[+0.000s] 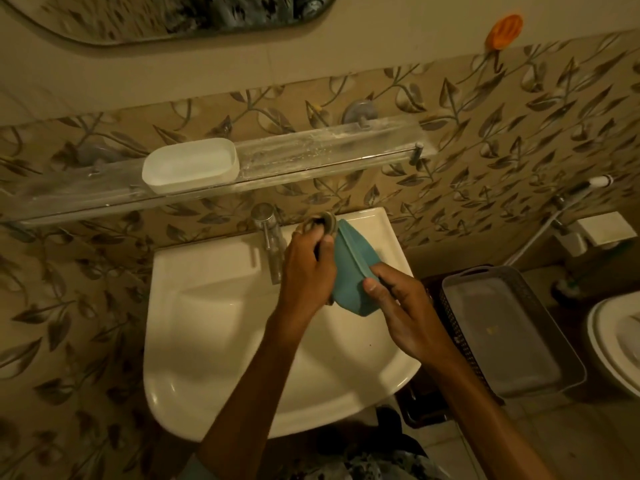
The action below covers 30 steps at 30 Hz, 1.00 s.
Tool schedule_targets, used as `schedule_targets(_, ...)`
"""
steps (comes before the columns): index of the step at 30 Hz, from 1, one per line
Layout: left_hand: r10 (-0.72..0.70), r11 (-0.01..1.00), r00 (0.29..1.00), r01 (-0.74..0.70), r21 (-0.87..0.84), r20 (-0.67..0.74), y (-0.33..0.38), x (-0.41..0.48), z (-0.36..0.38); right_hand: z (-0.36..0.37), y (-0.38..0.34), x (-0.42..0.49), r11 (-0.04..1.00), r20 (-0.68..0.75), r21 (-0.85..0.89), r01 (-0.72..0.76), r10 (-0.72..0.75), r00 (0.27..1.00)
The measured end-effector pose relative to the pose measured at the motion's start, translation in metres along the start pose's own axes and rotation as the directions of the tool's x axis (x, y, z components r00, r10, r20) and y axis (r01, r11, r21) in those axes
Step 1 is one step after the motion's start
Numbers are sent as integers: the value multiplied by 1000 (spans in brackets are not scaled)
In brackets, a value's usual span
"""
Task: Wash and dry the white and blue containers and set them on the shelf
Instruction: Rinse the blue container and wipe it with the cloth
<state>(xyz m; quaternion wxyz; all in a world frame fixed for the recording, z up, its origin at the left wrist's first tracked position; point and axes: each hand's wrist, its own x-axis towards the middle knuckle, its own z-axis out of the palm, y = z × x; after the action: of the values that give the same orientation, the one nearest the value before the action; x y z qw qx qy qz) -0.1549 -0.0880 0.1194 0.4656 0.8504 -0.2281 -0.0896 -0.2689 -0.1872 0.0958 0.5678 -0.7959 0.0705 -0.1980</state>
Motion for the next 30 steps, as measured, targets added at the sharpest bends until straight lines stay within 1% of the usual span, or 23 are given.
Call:
schedule_targets(1,-18,999,1000,19,-35,12,-1,5,-4,1,-2,0,1000,2,-1,8,-8,1000)
schedule_targets(2,5,999,1000,-5,-38,15,-1,4,-6,2,-4,1,1000,-1,4,7,-7,1000)
schedule_targets(4,116,993,993,-116,-24,17,2,-12,-2,0,-6,8,1000,-28,15,-2,3,1000)
schedule_targets(7,290,952,957,-289,-97,0,13,-57,12,-7,-5,16,999,-59,48,-13,16,998)
schedule_targets(9,343,932,939,-343,-118,-21,14,-77,19,-11,-6,15,997,-32,82,-6,9,999)
schedule_targets(12,283,956,959,-282,-85,0,8,-72,20,-9,-9,12,998,7,60,-4,4,1000)
schedule_targets(15,207,976,978,-207,-60,-5,11,-44,10,-6,-13,11,998,39,-50,31,-29,999)
schedule_targets(18,82,997,997,-82,3,-16,12,-7,-6,-3,-15,8,987,61,-146,68,-60,996)
schedule_targets(20,22,999,1000,-21,-44,18,9,10,-15,0,-15,5,987,52,-145,74,-67,996)
schedule_targets(21,22,998,999,-21,-57,27,9,12,-17,1,-15,4,989,42,-135,63,-57,997)
schedule_targets(24,75,997,997,-75,0,26,10,-12,-8,1,-13,7,995,-17,-94,21,-23,1000)
schedule_targets(27,183,977,983,-181,-115,6,17,-60,9,-3,-13,10,1000,-57,-3,24,-24,998)
schedule_targets(29,266,956,963,-269,-120,-40,18,-82,19,-5,-13,8,996,-47,83,42,-39,998)
schedule_targets(30,268,954,962,-273,-121,-55,16,-85,22,-5,-14,6,993,-43,107,41,-36,998)
